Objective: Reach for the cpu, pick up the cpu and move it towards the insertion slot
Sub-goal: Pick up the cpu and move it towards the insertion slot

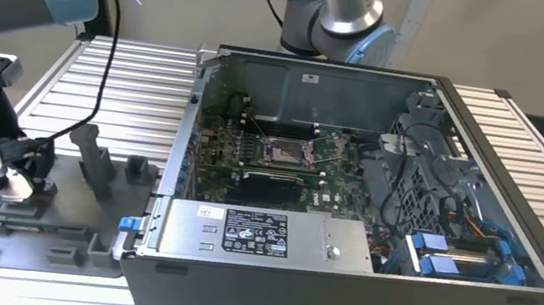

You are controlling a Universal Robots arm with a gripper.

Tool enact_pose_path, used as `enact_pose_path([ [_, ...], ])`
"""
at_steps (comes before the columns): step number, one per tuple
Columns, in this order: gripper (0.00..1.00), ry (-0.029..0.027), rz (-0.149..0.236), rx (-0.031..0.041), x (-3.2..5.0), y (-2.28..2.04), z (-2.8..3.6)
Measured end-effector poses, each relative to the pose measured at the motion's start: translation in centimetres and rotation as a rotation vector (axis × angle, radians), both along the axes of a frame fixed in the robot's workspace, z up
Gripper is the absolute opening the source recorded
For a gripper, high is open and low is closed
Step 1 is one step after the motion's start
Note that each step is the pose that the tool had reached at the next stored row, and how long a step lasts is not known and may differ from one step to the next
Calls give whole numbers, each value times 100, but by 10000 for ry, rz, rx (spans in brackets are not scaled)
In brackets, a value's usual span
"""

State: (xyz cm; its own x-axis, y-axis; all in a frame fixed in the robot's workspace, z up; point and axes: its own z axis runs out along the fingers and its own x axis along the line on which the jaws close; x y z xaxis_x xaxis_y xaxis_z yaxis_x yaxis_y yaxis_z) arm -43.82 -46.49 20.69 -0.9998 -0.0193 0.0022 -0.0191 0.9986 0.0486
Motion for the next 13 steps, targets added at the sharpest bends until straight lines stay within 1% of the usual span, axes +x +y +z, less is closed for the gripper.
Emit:
enact_pose_path([
  [7, 0, 6, 0, 0, 0, 0, 114],
  [13, 0, 9, 0, 0, 0, 0, 192],
])
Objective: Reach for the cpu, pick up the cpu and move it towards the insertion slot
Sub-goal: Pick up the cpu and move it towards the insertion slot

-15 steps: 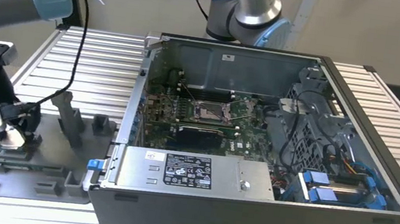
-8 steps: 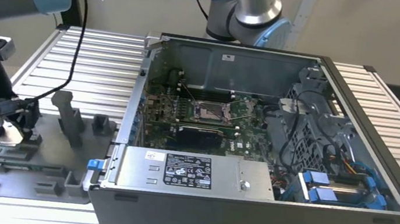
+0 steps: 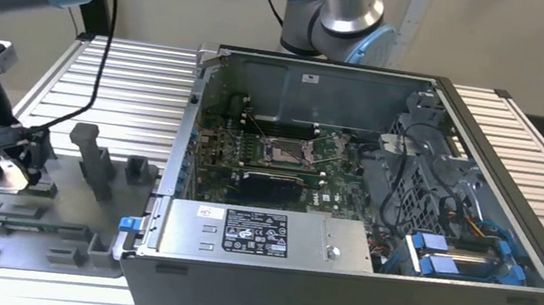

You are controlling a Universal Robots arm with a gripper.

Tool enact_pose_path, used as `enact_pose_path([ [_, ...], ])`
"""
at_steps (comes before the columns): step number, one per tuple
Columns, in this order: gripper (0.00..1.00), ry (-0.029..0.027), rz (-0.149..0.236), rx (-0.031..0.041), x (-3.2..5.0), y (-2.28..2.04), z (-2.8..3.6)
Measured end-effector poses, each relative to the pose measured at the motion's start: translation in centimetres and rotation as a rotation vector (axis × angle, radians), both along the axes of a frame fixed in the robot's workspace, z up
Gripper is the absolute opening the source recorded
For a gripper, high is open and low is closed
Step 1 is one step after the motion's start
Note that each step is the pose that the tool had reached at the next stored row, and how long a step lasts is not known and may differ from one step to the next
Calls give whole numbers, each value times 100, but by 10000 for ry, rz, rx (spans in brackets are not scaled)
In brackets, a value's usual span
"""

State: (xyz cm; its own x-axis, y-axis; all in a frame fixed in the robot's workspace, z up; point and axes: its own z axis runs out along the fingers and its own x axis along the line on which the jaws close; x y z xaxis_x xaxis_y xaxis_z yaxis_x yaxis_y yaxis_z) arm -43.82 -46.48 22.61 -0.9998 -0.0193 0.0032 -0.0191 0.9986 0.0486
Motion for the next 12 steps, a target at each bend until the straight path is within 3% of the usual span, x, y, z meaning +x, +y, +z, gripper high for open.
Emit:
enact_pose_path([
  [12, 0, 1, 0, 0, 0, 0, 128],
])
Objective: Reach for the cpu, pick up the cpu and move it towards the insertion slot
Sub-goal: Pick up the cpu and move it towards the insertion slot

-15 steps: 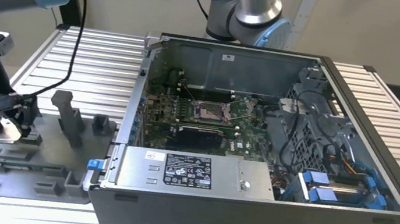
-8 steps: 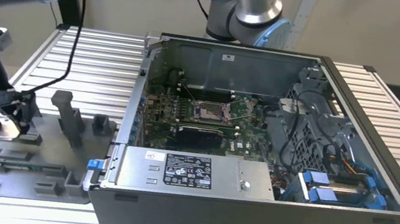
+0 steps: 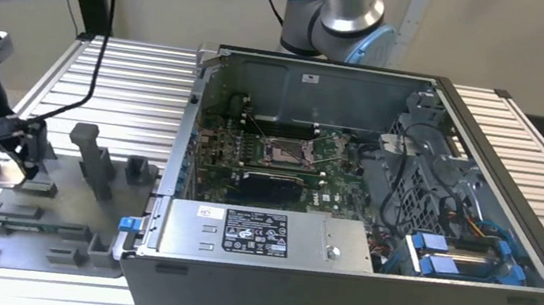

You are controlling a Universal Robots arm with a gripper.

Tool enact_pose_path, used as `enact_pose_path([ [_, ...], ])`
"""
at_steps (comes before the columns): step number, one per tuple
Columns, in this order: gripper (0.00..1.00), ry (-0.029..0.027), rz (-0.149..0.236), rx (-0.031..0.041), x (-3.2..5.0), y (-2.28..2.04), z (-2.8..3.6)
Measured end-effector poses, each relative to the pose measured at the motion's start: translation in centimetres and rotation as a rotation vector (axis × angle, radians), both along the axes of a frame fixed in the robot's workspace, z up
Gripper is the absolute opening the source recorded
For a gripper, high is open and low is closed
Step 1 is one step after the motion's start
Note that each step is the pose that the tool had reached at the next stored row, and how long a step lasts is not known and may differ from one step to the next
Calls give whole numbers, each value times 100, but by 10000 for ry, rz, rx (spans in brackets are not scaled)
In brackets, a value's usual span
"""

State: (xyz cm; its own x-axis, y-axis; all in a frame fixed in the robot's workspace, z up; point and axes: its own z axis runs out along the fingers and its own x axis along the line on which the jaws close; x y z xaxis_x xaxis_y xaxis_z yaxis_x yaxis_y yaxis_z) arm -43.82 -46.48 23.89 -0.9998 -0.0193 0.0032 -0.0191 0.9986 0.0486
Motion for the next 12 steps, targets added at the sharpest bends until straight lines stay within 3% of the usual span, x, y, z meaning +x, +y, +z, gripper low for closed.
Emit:
enact_pose_path([
  [12, 0, 2, 1, 0, 1, -1, 192],
])
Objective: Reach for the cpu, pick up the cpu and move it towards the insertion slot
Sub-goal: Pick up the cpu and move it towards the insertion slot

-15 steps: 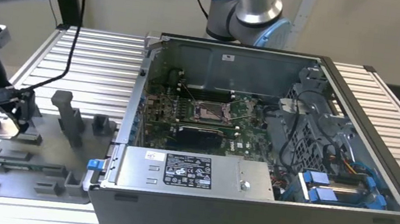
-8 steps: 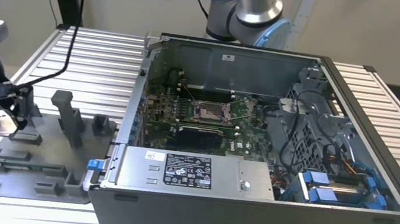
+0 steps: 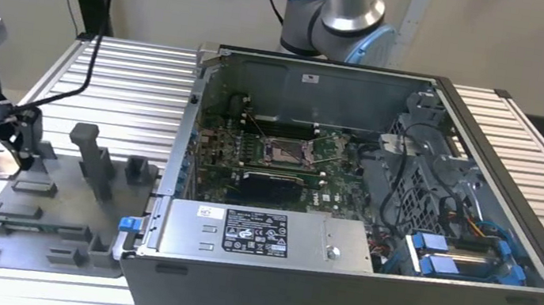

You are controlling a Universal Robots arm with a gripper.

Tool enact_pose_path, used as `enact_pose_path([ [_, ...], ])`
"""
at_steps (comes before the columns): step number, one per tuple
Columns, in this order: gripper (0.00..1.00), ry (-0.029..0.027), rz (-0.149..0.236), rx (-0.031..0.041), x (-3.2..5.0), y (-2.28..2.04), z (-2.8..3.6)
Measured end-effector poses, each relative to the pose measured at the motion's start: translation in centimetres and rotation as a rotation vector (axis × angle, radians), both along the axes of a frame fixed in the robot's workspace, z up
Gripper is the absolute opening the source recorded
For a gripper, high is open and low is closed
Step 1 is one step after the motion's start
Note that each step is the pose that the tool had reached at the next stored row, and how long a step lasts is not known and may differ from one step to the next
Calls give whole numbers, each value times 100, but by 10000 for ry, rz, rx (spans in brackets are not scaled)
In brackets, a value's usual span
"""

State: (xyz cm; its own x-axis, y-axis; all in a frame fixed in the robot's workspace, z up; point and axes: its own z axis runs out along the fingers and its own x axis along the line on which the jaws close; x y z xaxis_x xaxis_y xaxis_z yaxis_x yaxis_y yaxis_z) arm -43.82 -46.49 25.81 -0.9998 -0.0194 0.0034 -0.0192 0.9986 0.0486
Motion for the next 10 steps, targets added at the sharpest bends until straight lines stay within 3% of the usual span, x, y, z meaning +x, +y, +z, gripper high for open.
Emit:
enact_pose_path([
  [10, 0, 0, -1, 0, 0, 0, 113],
])
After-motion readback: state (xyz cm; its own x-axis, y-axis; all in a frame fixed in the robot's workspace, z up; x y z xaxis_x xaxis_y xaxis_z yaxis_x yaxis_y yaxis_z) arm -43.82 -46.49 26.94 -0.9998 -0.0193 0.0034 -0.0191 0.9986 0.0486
